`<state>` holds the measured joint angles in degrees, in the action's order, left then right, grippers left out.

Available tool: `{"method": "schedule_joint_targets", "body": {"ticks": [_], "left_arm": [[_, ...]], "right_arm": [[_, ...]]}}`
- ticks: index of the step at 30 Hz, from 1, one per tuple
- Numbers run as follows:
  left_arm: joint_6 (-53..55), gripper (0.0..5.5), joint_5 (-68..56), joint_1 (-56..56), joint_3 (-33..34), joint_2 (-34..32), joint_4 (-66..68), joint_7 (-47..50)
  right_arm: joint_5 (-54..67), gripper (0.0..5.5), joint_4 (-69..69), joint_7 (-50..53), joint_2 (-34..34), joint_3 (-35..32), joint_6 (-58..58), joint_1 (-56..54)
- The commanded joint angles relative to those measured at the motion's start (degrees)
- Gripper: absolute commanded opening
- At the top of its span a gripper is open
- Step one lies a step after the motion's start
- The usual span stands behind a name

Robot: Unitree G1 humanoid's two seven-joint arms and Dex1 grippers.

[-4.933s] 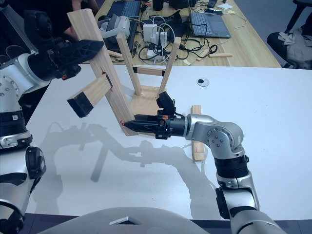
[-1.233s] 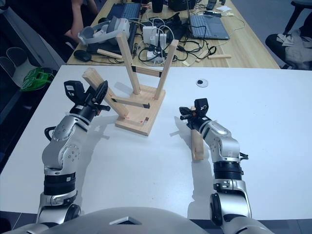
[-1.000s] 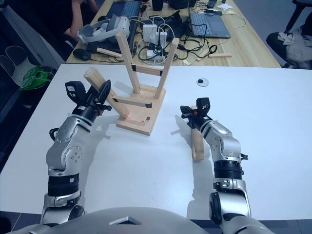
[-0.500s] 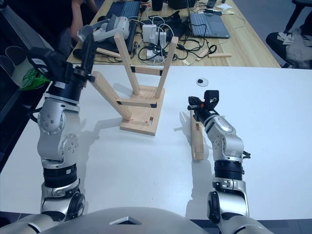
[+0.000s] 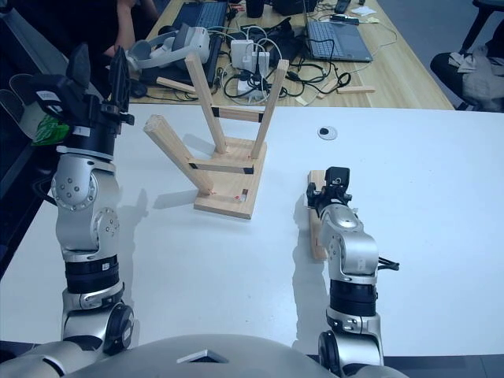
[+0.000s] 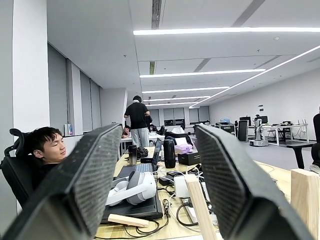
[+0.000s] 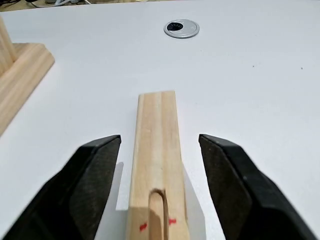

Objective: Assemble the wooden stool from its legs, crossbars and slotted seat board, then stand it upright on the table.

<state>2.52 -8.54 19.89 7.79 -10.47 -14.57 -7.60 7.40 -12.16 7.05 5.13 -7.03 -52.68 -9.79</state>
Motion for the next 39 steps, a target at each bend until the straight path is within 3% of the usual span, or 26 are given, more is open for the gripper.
{"method": "schedule_joint_targets", "body": {"ticks": [1, 13, 22, 25, 32, 39], "left_arm": [[-0.57, 2.73, 0.12, -0.01, -0.46, 0.24, 0.56, -0.10], [-0.10, 2.73, -0.47, 0.38, -0.84, 0.44, 1.15, -0.37], [0.60, 2.73, -0.58, 0.72, -1.81, 0.25, 2.43, -1.60], [1.12, 2.73, -1.06, 0.91, -1.33, 0.47, 2.64, -1.41], [2.63, 2.73, -3.19, 5.01, 1.68, -0.21, 3.96, 0.17], [7.13, 2.73, -8.66, 11.60, 4.97, -0.78, 3.81, 0.89]], "right_arm": [[0.67, 3.54, -0.84, 1.90, -2.31, -4.07, -8.98, 0.63], [2.59, 3.70, -0.07, 1.53, -9.01, -10.52, -23.95, -1.71], [2.02, 2.29, 1.23, 3.30, -12.65, -15.29, -24.67, -4.14], [1.65, 2.17, 2.24, 3.21, -12.11, -14.85, -25.60, -4.94], [2.87, 2.17, 1.22, -1.09, -10.85, -9.97, -10.40, -6.48], [7.75, 2.16, 2.04, -7.69, -8.76, -11.18, 6.49, -11.48]]}}
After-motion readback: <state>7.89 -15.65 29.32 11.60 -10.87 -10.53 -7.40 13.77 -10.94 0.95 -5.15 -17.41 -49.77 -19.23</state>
